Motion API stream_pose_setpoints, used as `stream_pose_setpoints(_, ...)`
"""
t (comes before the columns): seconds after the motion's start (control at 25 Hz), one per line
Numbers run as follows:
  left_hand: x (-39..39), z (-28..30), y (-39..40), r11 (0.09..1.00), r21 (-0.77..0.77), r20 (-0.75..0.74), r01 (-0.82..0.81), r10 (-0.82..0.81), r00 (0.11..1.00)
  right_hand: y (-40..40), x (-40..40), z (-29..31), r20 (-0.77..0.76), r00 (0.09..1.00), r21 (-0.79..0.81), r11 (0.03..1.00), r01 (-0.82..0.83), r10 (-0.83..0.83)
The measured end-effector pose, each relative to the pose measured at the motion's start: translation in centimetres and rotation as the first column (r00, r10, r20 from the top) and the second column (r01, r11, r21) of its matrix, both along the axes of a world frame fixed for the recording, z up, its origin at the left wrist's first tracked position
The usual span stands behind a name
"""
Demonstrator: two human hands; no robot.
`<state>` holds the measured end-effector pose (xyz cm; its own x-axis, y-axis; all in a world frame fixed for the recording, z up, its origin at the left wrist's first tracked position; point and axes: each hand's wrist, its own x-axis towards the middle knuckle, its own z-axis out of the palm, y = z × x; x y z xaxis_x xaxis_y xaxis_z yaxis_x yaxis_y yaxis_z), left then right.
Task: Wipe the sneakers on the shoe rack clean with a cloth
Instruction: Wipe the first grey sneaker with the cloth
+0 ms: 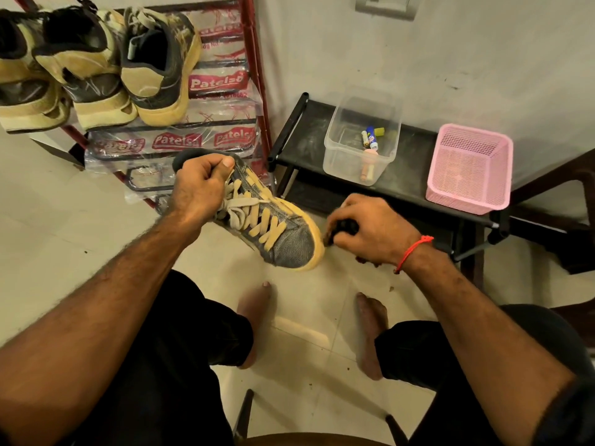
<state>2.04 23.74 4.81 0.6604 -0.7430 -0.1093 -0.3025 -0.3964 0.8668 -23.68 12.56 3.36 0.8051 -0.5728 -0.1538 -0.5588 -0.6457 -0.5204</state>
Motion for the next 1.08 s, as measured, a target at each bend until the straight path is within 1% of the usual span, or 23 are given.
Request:
stream_pose_setpoints(0.04,-0.1,-0.2,0.0,1.0,0.013,0.028,0.017,-0.018,0.999,-0.4,-0.1,0.3,0.151,0.985,-0.004,0.997,0.083,-0.082)
stream_pose_setpoints(0.08,-0.2,-0.3,-0.1,0.999,0.019,0.044,0.035,-0.035,0.998,-0.6,-0.1,0.6,0.28,0.95,-0.006,0.989,0.147,-0.139)
stream_pose_setpoints(0.12,-0.5,-0.5,-0.2,0.999,0.024,0.052,0.049,-0.05,0.997,-0.6,0.2,0.8,0.37,0.915,-0.011,0.984,0.177,-0.16)
stream_pose_setpoints(0.16,-0.9,-0.5,-0.5,0.997,0.03,0.059,0.068,-0.07,0.996,-0.2,0.7,1.0,0.425,0.893,-0.015,0.985,0.171,-0.148)
stream_pose_setpoints(0.24,-2.2,-0.7,-0.8,0.99,0.057,0.073,0.133,-0.136,0.988,1.2,2.0,0.5,0.461,0.885,-0.039,0.995,0.09,-0.062)
stream_pose_setpoints(0.32,-3.5,-1.0,-1.1,0.98,0.069,0.065,0.189,-0.193,0.979,2.6,3.1,-0.2,0.428,0.902,-0.086,0.996,-0.025,0.06)
stream_pose_setpoints(0.36,-3.8,-1.2,-1.2,0.98,0.062,0.057,0.191,-0.195,0.979,2.7,3.2,-0.5,0.396,0.911,-0.11,0.991,-0.075,0.113)
stream_pose_setpoints(0.4,-3.9,-1.2,-1.3,0.985,0.049,0.048,0.165,-0.168,0.985,2.3,3.1,-0.6,0.349,0.925,-0.119,0.986,-0.118,0.153)
stream_pose_setpoints(0.48,-3.1,-0.6,-1.3,0.998,0.026,0.007,0.061,-0.062,0.998,1.5,2.3,-0.7,0.186,0.961,-0.107,0.976,-0.188,0.205)
stream_pose_setpoints(0.52,-2.4,-0.3,-1.1,1.0,0.023,-0.013,0.017,-0.016,1.0,1.3,2.0,-0.9,0.097,0.969,-0.103,0.971,-0.216,0.226)
stream_pose_setpoints(0.56,-1.8,-0.2,-0.9,1.0,0.027,-0.024,-0.007,0.008,1.0,1.3,1.7,-1.2,0.048,0.971,-0.099,0.968,-0.229,0.235)
stream_pose_setpoints(0.6,-1.4,-0.2,-0.7,0.999,0.03,-0.023,-0.011,0.012,1.0,1.5,1.6,-1.5,0.061,0.971,-0.106,0.969,-0.225,0.232)
stream_pose_setpoints(0.64,-1.5,-0.1,-0.6,0.999,0.037,-0.019,0.001,0.0,1.0,1.8,1.7,-1.7,0.123,0.967,-0.124,0.971,-0.206,0.221)
stream_pose_setpoints(0.72,-2.3,-0.3,-0.8,0.997,0.056,-0.013,0.061,-0.06,0.998,2.3,2.8,-1.5,0.285,0.942,-0.159,0.978,-0.136,0.177)
stream_pose_setpoints(0.8,-3.5,-0.9,-1.1,0.984,0.084,0.008,0.156,-0.157,0.988,2.1,4.0,-0.7,0.424,0.898,-0.17,0.984,-0.046,0.115)
stream_pose_setpoints(0.84,-4.0,-1.1,-1.3,0.979,0.092,0.013,0.183,-0.185,0.983,2.0,4.4,-0.4,0.454,0.885,-0.176,0.984,-0.023,0.102)
stream_pose_setpoints(0.88,-4.2,-1.2,-1.3,0.98,0.092,0.011,0.177,-0.179,0.984,1.9,4.4,-0.5,0.455,0.884,-0.19,0.982,-0.019,0.106)
stream_pose_setpoints(0.92,-3.9,-1.2,-1.4,0.987,0.085,-0.002,0.137,-0.137,0.991,1.9,4.1,-0.6,0.427,0.895,-0.21,0.977,-0.043,0.131)
stream_pose_setpoints(0.96,-3.5,-1.0,-1.4,0.995,0.07,-0.016,0.077,-0.076,0.997,1.9,3.6,-0.8,0.357,0.92,-0.224,0.971,-0.082,0.16)
stream_pose_setpoints(1.04,-2.3,-0.6,-1.2,0.997,0.042,-0.036,-0.059,0.06,0.998,1.8,2.4,-1.4,0.103,0.984,-0.228,0.967,-0.117,0.143)
stream_pose_setpoints(1.08,-1.6,-0.7,-1.2,0.992,0.043,-0.039,-0.12,0.122,0.992,1.7,1.9,-1.7,0.006,0.996,-0.238,0.967,-0.088,0.092)
